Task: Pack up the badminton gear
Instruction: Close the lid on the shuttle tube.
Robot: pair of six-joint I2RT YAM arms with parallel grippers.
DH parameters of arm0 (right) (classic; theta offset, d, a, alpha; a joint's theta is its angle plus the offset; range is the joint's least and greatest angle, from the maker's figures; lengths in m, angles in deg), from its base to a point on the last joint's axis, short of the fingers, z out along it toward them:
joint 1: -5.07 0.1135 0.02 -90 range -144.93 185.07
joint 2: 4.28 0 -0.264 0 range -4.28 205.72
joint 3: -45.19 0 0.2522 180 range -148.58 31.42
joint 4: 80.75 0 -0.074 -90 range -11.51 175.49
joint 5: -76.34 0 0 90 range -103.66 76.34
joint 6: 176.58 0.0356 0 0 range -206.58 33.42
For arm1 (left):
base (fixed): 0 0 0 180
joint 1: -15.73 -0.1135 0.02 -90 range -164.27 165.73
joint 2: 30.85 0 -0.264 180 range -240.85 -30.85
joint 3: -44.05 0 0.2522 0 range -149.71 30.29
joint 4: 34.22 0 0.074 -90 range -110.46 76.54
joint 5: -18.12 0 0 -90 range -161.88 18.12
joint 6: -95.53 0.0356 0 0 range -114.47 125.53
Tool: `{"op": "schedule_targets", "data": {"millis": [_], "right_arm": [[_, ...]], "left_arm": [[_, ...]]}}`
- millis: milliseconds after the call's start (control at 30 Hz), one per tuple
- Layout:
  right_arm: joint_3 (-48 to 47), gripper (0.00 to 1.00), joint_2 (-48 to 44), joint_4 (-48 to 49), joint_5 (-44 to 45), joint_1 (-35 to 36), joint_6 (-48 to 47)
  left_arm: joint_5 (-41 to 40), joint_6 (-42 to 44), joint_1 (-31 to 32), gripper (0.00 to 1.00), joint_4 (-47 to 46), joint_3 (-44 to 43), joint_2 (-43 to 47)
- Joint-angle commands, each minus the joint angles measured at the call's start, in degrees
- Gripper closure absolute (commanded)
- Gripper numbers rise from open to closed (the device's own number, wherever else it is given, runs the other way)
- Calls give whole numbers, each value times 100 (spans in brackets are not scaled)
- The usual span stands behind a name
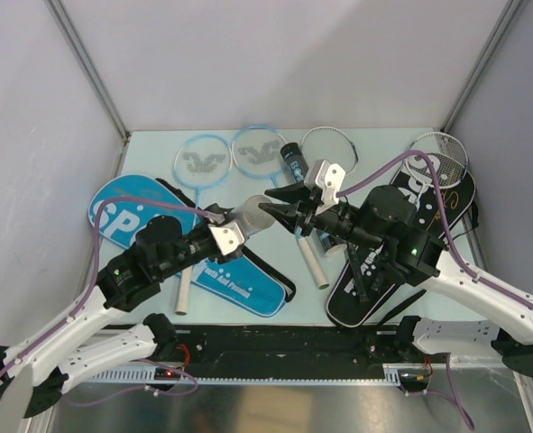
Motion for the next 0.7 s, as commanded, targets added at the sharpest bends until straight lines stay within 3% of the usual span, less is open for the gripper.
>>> {"op": "schedule_targets", "data": {"millis": [0,333,500,667], "right_arm": [[-69,65,8,26,-98,31,-377],[-86,72,207,65,-36,31,-650],[-82,96,200,83,-31,30,-701],[-89,100,-4,236,114,29,-451]], "left_arm": [[135,9,-7,52,-245,-206,33],[222,44,-3,52,-159,-214,33],[182,76,-8,52,-152,-195,29],[-30,191,-7,52,-150,-117,-21]]}}
